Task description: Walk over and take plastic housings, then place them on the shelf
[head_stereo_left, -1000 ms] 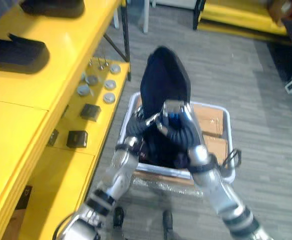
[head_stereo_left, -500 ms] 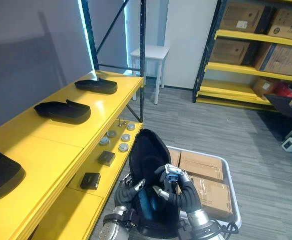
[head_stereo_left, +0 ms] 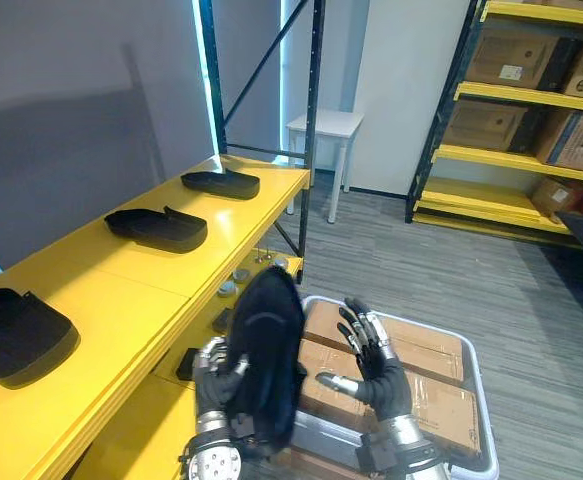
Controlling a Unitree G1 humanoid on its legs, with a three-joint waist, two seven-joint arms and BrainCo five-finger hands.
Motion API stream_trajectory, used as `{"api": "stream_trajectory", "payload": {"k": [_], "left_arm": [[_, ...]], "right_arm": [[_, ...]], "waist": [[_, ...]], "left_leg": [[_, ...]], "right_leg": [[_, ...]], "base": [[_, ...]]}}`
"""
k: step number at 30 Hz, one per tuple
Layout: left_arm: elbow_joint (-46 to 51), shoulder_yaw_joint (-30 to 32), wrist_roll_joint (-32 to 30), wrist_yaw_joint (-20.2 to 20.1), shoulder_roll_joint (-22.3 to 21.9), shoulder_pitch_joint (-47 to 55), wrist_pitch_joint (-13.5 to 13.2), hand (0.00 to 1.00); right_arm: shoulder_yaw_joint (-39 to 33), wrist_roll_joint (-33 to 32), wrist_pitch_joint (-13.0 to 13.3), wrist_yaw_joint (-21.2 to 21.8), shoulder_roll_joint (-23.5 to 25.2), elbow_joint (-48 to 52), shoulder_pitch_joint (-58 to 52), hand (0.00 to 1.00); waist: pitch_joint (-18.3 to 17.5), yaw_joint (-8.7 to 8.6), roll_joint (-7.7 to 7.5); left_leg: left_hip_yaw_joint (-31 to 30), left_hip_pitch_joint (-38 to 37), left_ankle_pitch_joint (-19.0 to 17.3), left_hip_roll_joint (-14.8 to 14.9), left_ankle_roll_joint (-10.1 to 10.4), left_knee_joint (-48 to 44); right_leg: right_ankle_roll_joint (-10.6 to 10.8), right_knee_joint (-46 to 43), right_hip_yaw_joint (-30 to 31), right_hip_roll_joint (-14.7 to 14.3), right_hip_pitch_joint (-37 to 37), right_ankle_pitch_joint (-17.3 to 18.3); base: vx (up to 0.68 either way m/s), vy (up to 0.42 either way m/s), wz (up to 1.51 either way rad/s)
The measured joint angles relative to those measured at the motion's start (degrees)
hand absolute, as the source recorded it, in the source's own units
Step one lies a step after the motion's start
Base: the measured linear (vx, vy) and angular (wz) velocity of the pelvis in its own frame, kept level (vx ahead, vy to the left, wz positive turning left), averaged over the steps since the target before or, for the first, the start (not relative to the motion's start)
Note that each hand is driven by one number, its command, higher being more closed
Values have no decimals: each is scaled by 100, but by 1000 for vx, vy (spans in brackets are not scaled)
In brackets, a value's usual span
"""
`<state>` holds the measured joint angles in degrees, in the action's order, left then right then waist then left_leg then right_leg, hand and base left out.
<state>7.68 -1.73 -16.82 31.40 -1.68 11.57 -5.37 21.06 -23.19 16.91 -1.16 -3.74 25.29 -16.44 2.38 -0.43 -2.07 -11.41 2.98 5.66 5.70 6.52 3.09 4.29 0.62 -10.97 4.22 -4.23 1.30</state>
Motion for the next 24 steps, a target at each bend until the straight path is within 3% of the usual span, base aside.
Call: {"api": "stream_trajectory", "payload": {"k": [4,8,10,11,12,13,17,18,19,20,22,24], "left_arm": [[33,495,-379,555,-6,-7,202,100],[311,507,-531,878,-85,-114,289,100],[417,589,-527,991,-167,-332,321,100],[462,607,-528,1004,-178,-383,327,100],[661,699,-462,995,-185,-422,327,100],[815,718,-376,974,-189,-420,305,100],[1469,692,239,777,-181,-301,-80,100],[1605,702,375,696,-186,-245,-148,100],[1878,714,776,493,-178,-104,-382,100],[1978,713,905,409,-178,-90,-470,100],[2284,776,1245,136,-170,-2,-604,100],[2424,1028,1715,-137,-167,49,-771,100]], "right_arm": [[-27,-1614,188,362,41,149,10,0],[136,-2249,210,463,30,358,193,0],[82,-2467,277,461,20,363,494,0],[23,-2492,286,461,14,354,581,0],[-140,-2461,323,366,9,306,786,0],[-269,-2375,329,305,-4,263,871,0],[-1038,-2013,344,73,-91,-485,970,0],[-1125,-1923,331,14,-87,-601,968,0],[-1283,-1640,276,-56,-89,-668,890,0],[-1333,-1561,258,-64,-69,-676,870,0],[-1436,-1270,177,-61,0,-791,908,0],[-1619,-831,92,-79,66,-902,1032,0]], "waist": [[22,13,31],[107,127,69],[125,67,119],[126,65,119],[135,71,136],[137,71,148],[185,154,226],[184,175,285],[118,146,427],[116,135,434],[138,231,352],[138,359,347]], "left_leg": [[-333,58,-35,-48,62,-157],[-515,381,-104,-37,69,-397],[822,636,-234,340,-212,-502],[1204,704,-300,435,-323,-548],[2156,813,-486,645,-595,-650],[2686,883,-597,757,-700,-746],[4390,1186,-824,1146,-838,-1621],[4488,1180,-795,1119,-866,-1843],[4394,1132,-521,938,-781,-1823],[4297,1151,-298,831,-793,-1760],[3986,1134,-278,373,-813,-1601],[3620,1057,-312,-42,-921,-1394]], "right_leg": [[-18,-39,-323,-18,-189,120],[-83,-275,-713,-41,-173,248],[-93,-311,-1126,-46,-188,274],[-93,-310,-1234,-23,-185,274],[-86,-305,-1485,55,-188,278],[-62,-300,-1648,114,-197,295],[65,-222,-2640,444,-427,451],[117,-224,-2787,498,-509,479],[338,-242,-3184,513,-701,458],[390,-263,-3359,551,-809,455],[452,-458,-3825,812,-1006,427],[449,-1267,-4166,1274,-1048,429]], "base": [[3,-37,40],[-32,-45,53],[-52,-53,89],[-22,-41,101],[-8,-11,90],[-7,-6,92],[44,46,123],[191,99,129],[239,100,130],[269,104,150],[323,136,129],[408,234,135]]}}
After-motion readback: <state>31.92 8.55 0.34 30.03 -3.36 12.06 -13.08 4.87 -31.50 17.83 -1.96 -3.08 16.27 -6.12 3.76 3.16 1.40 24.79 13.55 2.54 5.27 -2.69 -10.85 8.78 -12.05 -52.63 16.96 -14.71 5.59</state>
